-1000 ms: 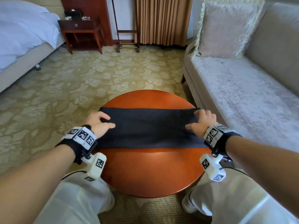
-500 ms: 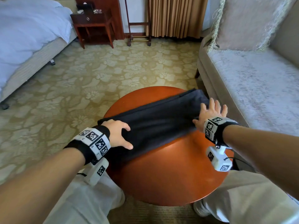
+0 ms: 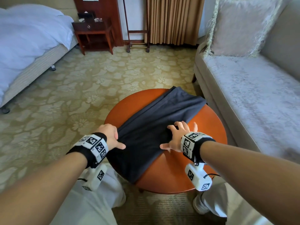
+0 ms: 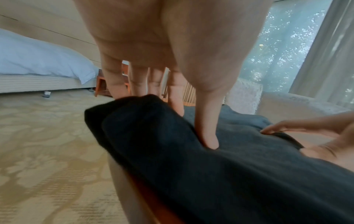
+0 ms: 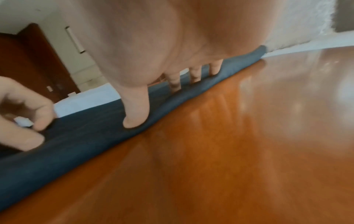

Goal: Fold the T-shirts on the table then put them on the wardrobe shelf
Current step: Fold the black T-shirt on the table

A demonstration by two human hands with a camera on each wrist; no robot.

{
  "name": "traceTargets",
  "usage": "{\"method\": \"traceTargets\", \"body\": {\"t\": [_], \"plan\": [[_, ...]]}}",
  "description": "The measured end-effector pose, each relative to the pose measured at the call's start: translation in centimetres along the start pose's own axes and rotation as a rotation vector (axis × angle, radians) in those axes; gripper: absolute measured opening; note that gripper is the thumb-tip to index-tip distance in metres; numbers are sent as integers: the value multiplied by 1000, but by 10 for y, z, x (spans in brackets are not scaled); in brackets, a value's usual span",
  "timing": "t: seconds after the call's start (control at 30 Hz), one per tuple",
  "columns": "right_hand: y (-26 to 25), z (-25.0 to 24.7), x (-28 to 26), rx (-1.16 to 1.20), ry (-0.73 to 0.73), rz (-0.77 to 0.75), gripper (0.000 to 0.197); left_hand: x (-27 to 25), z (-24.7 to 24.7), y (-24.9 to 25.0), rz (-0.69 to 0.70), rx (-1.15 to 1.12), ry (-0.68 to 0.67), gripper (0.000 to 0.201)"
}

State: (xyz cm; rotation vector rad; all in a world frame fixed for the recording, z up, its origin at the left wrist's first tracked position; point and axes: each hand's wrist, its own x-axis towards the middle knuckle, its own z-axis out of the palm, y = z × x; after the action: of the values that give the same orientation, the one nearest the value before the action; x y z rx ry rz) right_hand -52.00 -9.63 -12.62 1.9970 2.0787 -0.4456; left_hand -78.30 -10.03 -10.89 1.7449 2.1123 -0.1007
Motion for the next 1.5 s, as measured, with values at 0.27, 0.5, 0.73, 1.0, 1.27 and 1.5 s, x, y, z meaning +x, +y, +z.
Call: {"method": "traceTargets", "body": {"t": [0.27, 0.5, 0.73, 1.0, 1.27, 1.5], "plan": [[19, -20, -31, 111, -29, 237, 70, -38, 26, 30, -53, -45, -192, 87], [34, 9, -76, 421, -48, 547, 85, -73, 46, 49, -212, -366, -164, 113], [35, 29, -122, 684, -124, 429, 67, -109, 55, 64, -217, -409, -106, 91], [51, 30, -161, 1054, -76, 447, 18, -125, 56, 71, -191, -489, -69, 113], [61, 1, -178, 1258, 151, 344, 18, -150, 29, 64, 35, -652, 29, 66], [59, -26, -198, 1442, 225, 248, 9, -167, -3, 64, 172, -969, 53, 15]]}}
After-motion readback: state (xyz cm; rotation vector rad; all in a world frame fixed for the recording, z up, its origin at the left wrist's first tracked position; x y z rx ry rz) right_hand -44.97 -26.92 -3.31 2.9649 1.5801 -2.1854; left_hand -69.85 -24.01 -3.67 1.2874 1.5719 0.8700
